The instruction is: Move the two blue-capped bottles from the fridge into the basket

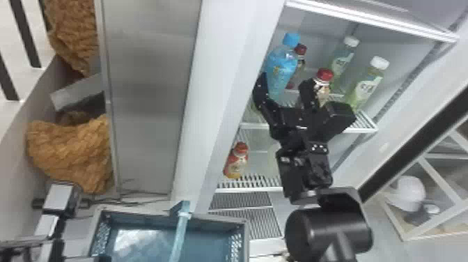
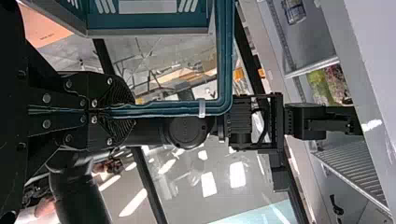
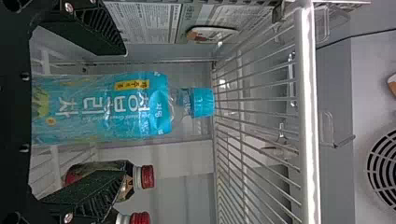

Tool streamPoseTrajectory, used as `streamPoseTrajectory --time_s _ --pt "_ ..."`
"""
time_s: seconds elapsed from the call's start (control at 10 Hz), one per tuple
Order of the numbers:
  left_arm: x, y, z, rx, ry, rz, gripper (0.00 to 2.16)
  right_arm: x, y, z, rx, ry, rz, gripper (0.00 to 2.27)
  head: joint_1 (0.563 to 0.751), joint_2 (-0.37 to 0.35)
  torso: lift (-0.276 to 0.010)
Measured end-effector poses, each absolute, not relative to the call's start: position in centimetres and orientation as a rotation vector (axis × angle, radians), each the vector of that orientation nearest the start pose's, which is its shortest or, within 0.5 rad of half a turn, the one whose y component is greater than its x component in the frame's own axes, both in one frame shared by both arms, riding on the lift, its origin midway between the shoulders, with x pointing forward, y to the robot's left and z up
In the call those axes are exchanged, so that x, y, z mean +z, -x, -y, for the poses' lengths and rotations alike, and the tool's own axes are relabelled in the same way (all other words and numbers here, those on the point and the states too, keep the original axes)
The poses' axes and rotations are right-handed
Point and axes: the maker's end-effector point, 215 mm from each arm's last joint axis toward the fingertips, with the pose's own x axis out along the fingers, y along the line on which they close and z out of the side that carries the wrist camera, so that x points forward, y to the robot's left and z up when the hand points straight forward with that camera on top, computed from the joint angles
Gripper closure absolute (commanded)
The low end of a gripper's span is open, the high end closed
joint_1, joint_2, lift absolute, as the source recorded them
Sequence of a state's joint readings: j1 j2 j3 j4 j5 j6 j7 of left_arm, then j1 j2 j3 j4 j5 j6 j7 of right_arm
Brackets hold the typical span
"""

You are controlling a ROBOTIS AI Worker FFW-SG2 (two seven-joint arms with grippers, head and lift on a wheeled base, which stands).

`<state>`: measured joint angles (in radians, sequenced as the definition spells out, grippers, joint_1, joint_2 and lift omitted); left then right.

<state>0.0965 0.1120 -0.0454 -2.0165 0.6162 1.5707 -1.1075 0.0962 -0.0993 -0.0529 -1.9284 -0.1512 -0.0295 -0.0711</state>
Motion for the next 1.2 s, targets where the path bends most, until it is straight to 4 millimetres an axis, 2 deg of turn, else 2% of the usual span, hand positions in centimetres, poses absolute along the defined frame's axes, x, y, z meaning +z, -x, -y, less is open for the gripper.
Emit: streamPoseTrajectory --time_s 0.3,0.8,0.9,1.0,1.1,1.2 --pt "-32.0 -26.2 1.8 -1.463 0.946 -0.996 1.21 -19.3 -57.2 28.3 -0.078 -0.051 0.279 0.09 0.695 -0.350 -0.076" --pt "-32.0 -26.2 1.8 -1.462 0.945 -0.997 1.21 -20.1 -59.4 28.7 -0.088 -0.033 0.244 0.09 0.695 -0.350 -0.076" --pt "-32.0 -26.2 1.8 -1.462 0.945 -0.997 1.21 -20.1 -59.6 28.7 -0.089 -0.034 0.244 0.15 0.695 -0.350 -0.076" --pt "-32.0 -26.2 1.7 -1.462 0.945 -0.997 1.21 -20.1 -59.7 28.8 -0.088 -0.037 0.244 0.53 0.695 -0.350 -0.076" --pt "-32.0 -26.2 1.7 -1.461 0.945 -0.996 1.21 -20.1 -59.8 28.8 -0.087 -0.039 0.241 1.08 0.695 -0.350 -0.076" --pt "-32.0 -26.2 1.7 -1.462 0.946 -0.996 1.21 -20.1 -59.9 28.8 -0.087 -0.039 0.238 1.26 0.695 -0.350 -0.076"
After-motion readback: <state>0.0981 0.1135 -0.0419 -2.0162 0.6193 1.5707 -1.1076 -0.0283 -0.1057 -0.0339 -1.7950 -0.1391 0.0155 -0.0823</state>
